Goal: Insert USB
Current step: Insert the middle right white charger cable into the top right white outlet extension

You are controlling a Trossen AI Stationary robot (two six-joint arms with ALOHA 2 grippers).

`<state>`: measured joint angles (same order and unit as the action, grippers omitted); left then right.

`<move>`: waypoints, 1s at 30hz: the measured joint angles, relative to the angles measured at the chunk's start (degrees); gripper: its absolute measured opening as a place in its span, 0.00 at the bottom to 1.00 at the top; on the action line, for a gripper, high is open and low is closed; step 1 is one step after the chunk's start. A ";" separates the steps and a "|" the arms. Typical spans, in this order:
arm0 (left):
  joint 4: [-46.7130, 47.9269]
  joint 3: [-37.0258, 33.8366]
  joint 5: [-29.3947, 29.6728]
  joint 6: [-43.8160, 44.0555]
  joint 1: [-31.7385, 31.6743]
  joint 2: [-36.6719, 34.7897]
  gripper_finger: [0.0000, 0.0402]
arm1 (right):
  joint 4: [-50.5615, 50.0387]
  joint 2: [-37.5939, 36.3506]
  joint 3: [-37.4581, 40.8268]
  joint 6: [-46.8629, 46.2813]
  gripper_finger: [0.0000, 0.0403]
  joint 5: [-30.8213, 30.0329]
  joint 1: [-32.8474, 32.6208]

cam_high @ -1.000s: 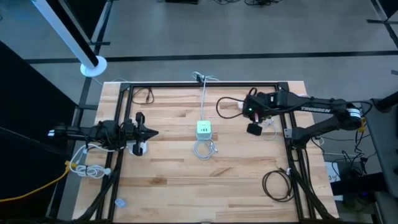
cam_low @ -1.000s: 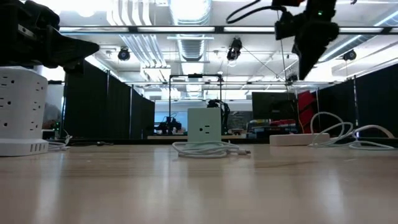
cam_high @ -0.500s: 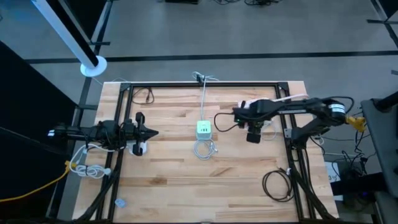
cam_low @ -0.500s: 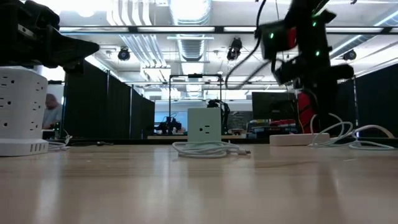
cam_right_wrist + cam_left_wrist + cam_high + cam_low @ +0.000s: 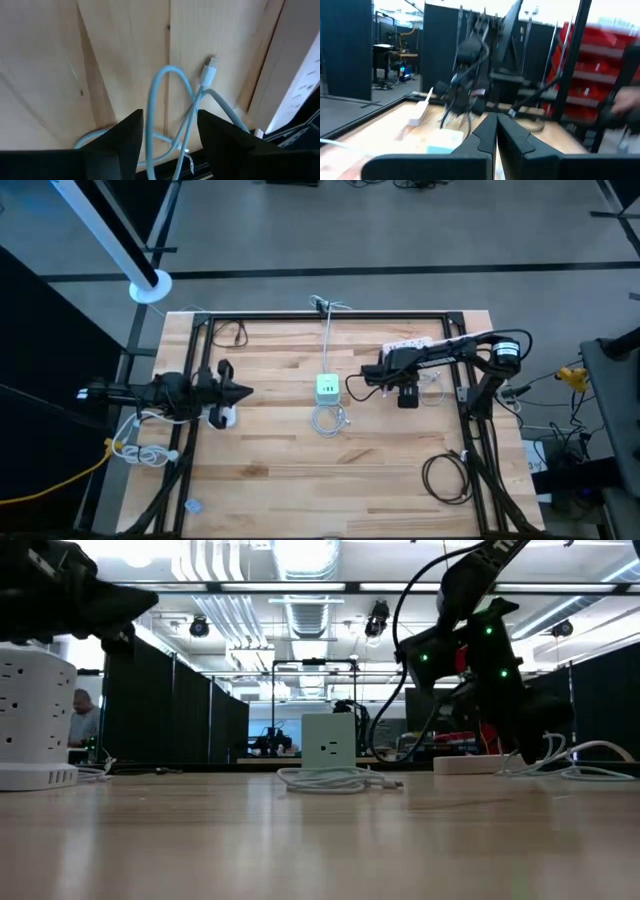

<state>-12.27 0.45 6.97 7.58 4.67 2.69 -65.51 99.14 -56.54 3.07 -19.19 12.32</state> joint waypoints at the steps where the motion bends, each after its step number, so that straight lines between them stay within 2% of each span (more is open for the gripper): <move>1: -1.23 0.00 0.00 0.16 0.00 0.01 0.00 | 0.07 -0.09 -0.03 0.00 0.35 -0.05 0.00; 10: -11.01 -0.01 0.03 -0.01 0.00 0.13 0.00 | 0.54 -2.13 -0.95 0.04 0.03 -0.38 0.00; 15: -14.32 -0.01 0.33 -1.52 -0.01 0.90 0.00 | -0.12 -8.45 -4.44 0.11 0.03 -0.33 -0.04; 19: -18.57 -0.01 4.52 -4.24 -0.01 2.51 0.00 | 0.03 -15.07 -8.24 0.87 0.01 -0.27 -0.04; 23: -21.50 -0.02 5.39 -4.55 -0.02 5.85 0.00 | 1.48 -21.60 -10.89 2.18 0.01 0.65 -0.04; 26: -23.98 -0.02 5.39 -4.53 -0.02 10.23 0.00 | 4.69 -26.04 -11.82 3.96 0.01 4.07 0.00; 30: -31.90 0.07 6.59 -4.24 -0.02 19.06 0.02 | 11.30 -30.23 -12.21 6.22 0.01 10.14 -0.02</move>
<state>-44.17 0.52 13.56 3.34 4.65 21.75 -54.20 68.91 -68.75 9.29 -9.05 12.29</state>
